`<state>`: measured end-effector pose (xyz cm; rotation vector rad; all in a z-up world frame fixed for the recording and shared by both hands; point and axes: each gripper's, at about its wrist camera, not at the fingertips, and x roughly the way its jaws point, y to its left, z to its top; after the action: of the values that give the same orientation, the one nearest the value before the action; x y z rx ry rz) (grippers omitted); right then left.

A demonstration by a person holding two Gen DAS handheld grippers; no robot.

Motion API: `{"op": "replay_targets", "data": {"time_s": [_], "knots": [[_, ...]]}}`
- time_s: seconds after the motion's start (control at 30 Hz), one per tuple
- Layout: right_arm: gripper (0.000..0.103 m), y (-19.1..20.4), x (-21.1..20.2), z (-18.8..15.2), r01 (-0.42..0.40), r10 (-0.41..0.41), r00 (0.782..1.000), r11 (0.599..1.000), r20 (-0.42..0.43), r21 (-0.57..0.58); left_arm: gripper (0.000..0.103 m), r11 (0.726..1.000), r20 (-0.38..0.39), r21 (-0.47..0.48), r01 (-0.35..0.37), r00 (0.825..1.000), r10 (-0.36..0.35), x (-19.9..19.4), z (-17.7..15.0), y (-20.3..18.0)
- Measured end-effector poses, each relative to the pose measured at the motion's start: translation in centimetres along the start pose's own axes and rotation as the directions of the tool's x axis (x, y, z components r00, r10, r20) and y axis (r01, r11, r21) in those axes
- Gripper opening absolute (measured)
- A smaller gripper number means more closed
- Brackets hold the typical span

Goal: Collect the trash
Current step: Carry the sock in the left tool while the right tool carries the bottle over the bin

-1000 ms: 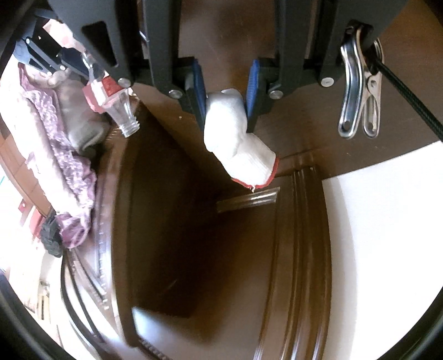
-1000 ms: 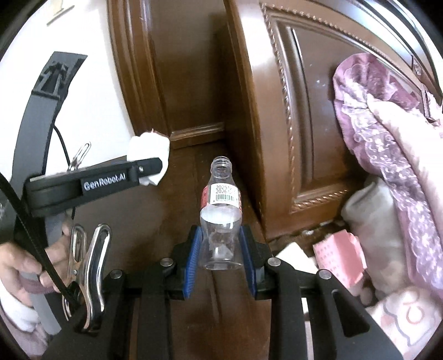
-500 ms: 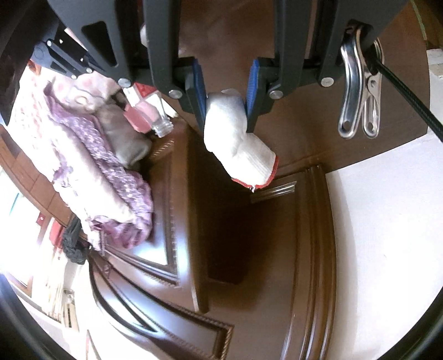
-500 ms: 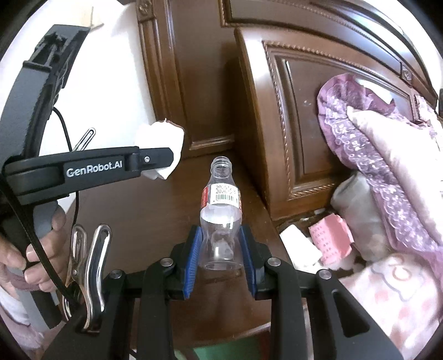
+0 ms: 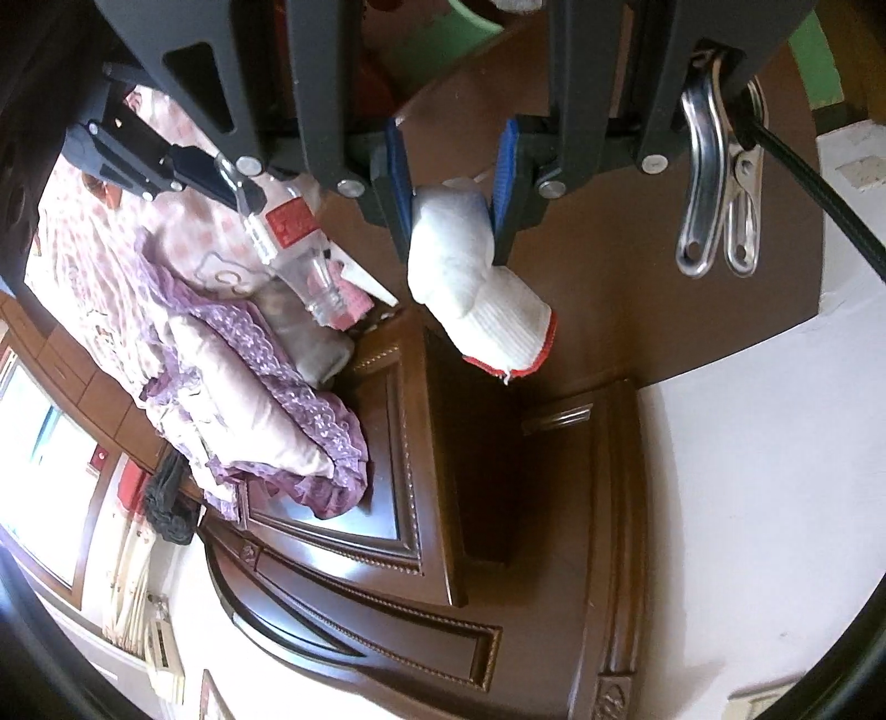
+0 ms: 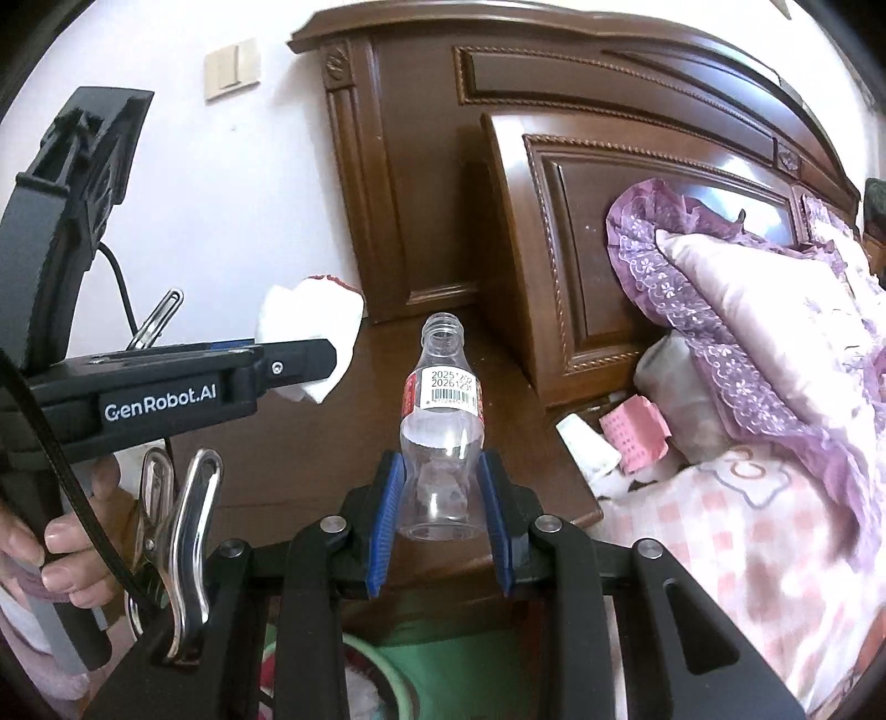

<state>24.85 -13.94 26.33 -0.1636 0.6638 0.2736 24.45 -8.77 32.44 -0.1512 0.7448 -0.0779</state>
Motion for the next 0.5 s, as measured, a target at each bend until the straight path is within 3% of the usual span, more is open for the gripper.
{"op": "replay_targets", "data": {"time_s": [0.27, 0.5], "knots": [[0.029, 2.2, -4.4, -1.9, -0.023, 0.024, 0.999, 1.000, 0.028, -0.009, 0.026, 0.999, 0.009, 0.015, -0.036, 0.999, 0.036, -5.4, -3.4, -0.2], [0.029, 4.3, -7.4, -4.1, -0.040, 0.041, 0.998, 0.999, 0.038, -0.019, 0.026, 1.000, -0.001, 0.017, -0.026, 1.000, 0.026, -9.4, -6.9, -0.4]]}}
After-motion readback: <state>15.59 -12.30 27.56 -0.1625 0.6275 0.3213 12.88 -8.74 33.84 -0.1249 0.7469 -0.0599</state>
